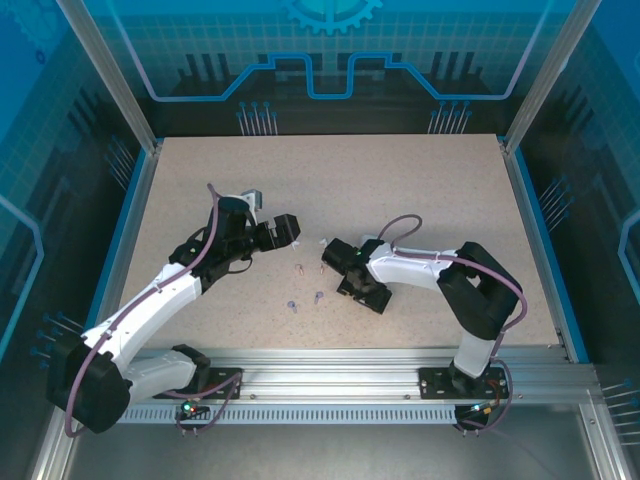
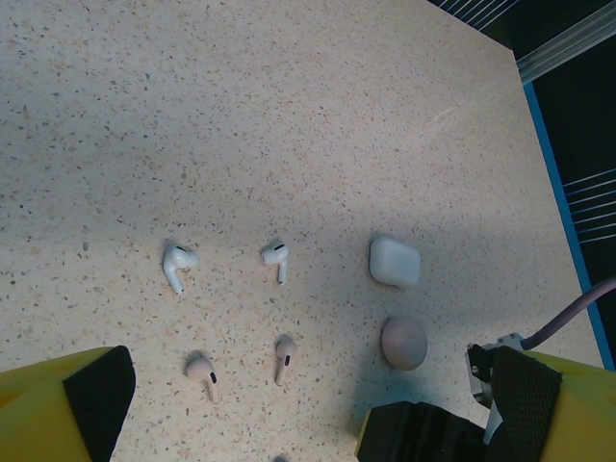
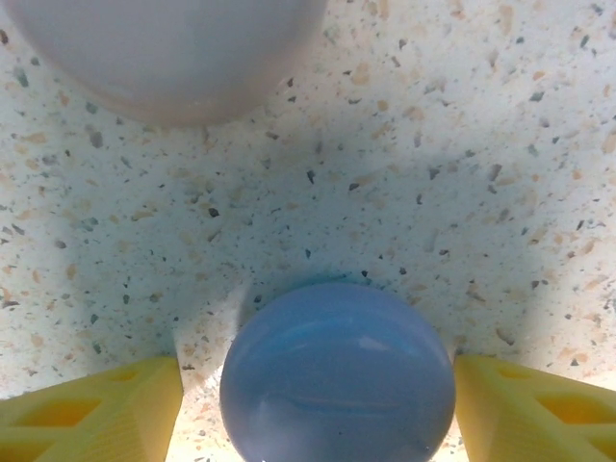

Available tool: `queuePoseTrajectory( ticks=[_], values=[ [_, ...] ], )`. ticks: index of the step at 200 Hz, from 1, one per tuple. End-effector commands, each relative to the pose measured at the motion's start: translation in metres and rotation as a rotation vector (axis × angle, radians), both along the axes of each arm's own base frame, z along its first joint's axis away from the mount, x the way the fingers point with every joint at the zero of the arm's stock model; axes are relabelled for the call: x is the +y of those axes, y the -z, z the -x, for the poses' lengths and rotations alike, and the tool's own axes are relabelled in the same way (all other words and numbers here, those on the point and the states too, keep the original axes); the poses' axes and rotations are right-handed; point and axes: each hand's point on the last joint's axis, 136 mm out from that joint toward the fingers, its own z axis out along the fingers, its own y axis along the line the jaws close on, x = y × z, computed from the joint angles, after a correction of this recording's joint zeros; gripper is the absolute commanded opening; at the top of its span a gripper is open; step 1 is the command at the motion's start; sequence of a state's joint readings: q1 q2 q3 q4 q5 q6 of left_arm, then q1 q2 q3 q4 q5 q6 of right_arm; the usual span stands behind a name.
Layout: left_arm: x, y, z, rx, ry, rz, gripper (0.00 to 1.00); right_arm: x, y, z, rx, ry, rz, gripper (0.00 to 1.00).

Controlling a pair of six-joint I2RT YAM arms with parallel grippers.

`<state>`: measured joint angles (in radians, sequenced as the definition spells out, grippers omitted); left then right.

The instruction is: Insert the wireless bluetooth earbuds into the charging case

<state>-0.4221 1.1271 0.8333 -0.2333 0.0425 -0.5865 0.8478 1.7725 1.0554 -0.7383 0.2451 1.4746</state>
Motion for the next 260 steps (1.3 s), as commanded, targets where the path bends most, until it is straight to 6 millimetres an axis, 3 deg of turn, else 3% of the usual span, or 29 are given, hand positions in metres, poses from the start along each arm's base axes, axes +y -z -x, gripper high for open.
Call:
queuePoseTrajectory(
  ticks=[1,100,142,204,222,260],
  values=[
    [-0.006,0.001,0.000,0.003,0.016,0.021,0.99,-0.020,0.008,0.008,0.022,0.045,0.045,0.73],
    [-0.014,0.003,0.000,0.006,0.032,0.016,0.99,-0.032,0.013,0.007,0.007,0.069,0.044,0.68],
    [-0.019,0.004,0.000,-0.019,0.056,0.038,0.99,-0.033,0.013,0.004,-0.001,0.056,0.040,0.59],
    [-0.003,-0.010,0.007,-0.081,-0.021,0.068,0.99,-0.032,0.014,0.003,-0.012,0.033,0.019,0.46],
    [-0.008,-0.019,0.011,-0.143,0.019,0.109,0.99,-0.030,0.014,0.003,-0.015,0.026,0.005,0.42],
    [-0.002,-0.022,0.011,-0.209,-0.023,0.160,0.99,-0.026,0.004,0.003,-0.044,0.009,-0.046,0.41]
  ],
)
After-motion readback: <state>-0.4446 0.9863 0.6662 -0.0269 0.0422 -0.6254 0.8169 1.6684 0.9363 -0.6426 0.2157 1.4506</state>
